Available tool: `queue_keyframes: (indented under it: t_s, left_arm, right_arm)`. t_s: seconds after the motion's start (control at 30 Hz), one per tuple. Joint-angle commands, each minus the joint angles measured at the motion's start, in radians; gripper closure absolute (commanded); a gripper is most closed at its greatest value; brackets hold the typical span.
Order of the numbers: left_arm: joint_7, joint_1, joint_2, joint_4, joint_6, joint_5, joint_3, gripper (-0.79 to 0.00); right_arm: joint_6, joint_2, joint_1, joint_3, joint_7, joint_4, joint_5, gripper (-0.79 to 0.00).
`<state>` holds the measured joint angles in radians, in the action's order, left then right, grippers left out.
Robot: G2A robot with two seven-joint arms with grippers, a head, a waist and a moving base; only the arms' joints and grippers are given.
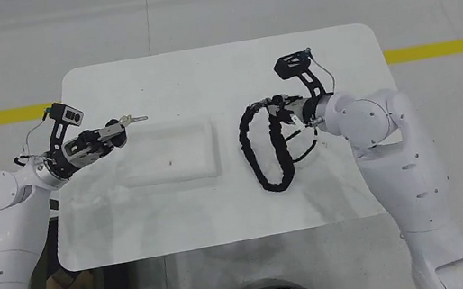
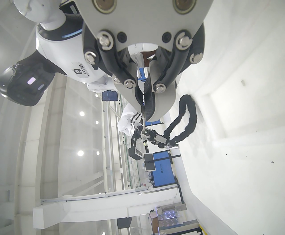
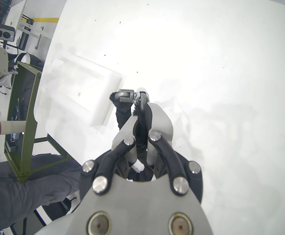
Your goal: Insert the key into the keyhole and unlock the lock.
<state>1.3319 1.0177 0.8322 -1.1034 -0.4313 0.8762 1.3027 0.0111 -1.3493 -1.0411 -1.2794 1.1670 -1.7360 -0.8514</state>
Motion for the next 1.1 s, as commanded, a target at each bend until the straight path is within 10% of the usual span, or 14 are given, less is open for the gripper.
queue_keyframes:
  t_s: [0.0,0.17,0.57,1.07]
  left_arm:
    - [0.0,0.0,0.0,0.0,0.0,0.0,0.0,0.0]
    - [0.0,0.0,0.0,0.0,0.0,0.0,0.0,0.0]
    - [0.0,0.0,0.0,0.0,0.0,0.0,0.0,0.0]
    - [0.0,0.0,0.0,0.0,0.0,0.0,0.0,0.0]
  right_arm:
    - [0.0,0.0,0.0,0.0,0.001,0.001,0.0,0.0]
    - [-0.007,0.001,-0.111,-0.02,-0.058,-0.09,0.077,0.0]
    - [-0.132,-0.012,-0.188,-0.124,-0.018,0.034,1.1,0.0]
    - [-0.191,-0.027,-0.157,-0.031,-0.046,0.145,1.254,0.0]
